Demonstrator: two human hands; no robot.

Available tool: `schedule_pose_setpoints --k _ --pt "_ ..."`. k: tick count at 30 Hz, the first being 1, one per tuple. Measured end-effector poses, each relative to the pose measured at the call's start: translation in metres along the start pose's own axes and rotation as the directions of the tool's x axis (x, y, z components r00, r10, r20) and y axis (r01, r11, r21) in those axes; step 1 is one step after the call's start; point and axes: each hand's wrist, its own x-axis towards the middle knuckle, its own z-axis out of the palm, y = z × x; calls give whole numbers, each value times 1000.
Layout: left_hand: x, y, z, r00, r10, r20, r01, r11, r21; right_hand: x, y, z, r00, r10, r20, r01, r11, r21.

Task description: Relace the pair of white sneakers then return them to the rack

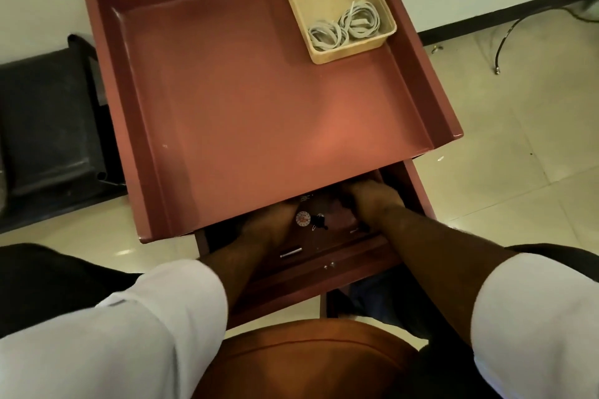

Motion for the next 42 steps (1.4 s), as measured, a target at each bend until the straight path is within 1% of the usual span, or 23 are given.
schedule_pose_setpoints --k 2,4,5,6,7,9,11,13,16,18,20,22,24,27,30,32,33,35,37,39,40,42 --pt "-21 -5 0 996 -77 43 72 991 111 -15 -4 -3 997 -19 80 7 989 145" --pt "-48 -7 -1 988 -146 41 139 982 131 -41 -15 -6 965 -143 219 86 964 251" --pt "-57 -9 2 988 -152 21 148 981 124 -53 -22 -5 937 -206 283 131 956 263" --pt "-68 -9 0 987 -160 1 159 980 117 -68 -33 -4 910 -263 320 194 953 231" --pt "-75 -9 0 986 -164 -26 166 982 92 -78 -42 2 894 -283 348 241 957 158" --pt "-89 -6 -6 980 -186 -77 189 981 34 -90 -60 12 901 -295 318 321 947 -30" --pt "-97 -4 -8 973 -192 -129 194 981 2 -98 -71 14 931 -306 200 345 915 -206" --pt "-107 -1 -10 967 -187 -175 190 982 3 -104 -75 12 938 -333 94 345 879 -328" --pt "-117 1 -20 951 -156 -267 164 986 6 -109 -74 8 922 -383 -62 324 849 -418" --pt "-123 1 -30 930 -113 -350 135 990 38 -107 -76 4 885 -426 -189 305 836 -455" --pt "-126 0 -43 909 -64 -411 119 987 109 -100 -79 -2 836 -460 -298 281 826 -488" --pt "-129 -3 -56 907 -58 -418 136 978 159 -90 -87 -10 793 -481 -373 254 819 -515" --pt "-126 -7 -69 917 -83 -390 162 971 174 -77 -97 -20 785 -456 -419 219 837 -501" --pt "-119 -14 -85 938 -160 -307 214 965 153 -61 -116 -32 816 -390 -426 187 876 -445" --pt "-110 -21 -93 944 -180 -276 225 964 140 -52 -126 -33 839 -370 -400 178 880 -441" --pt "-100 -26 -100 932 -184 -313 226 969 103 -52 -130 -41 864 -359 -353 210 894 -395" --pt "-90 -30 -106 917 -203 -344 237 970 57 -48 -132 -51 876 -363 -318 237 898 -372" --pt "-78 -34 -116 883 -258 -392 262 964 -44 -44 -132 -70 877 -409 -252 306 880 -364" --pt "-60 -43 -127 864 -310 -397 296 950 -99 -28 -133 -91 875 -436 -212 365 880 -303" --pt "-52 -47 -137 873 -363 -326 336 932 -138 -12 -139 -108 881 -436 -186 394 892 -222" --pt "-51 -47 -141 884 -372 -284 345 928 -142 -5 -143 -111 880 -435 -190 394 893 -217" --pt "-51 -50 -154 916 -373 -145 352 924 -150 8 -155 -120 909 -399 -119 372 907 -199"
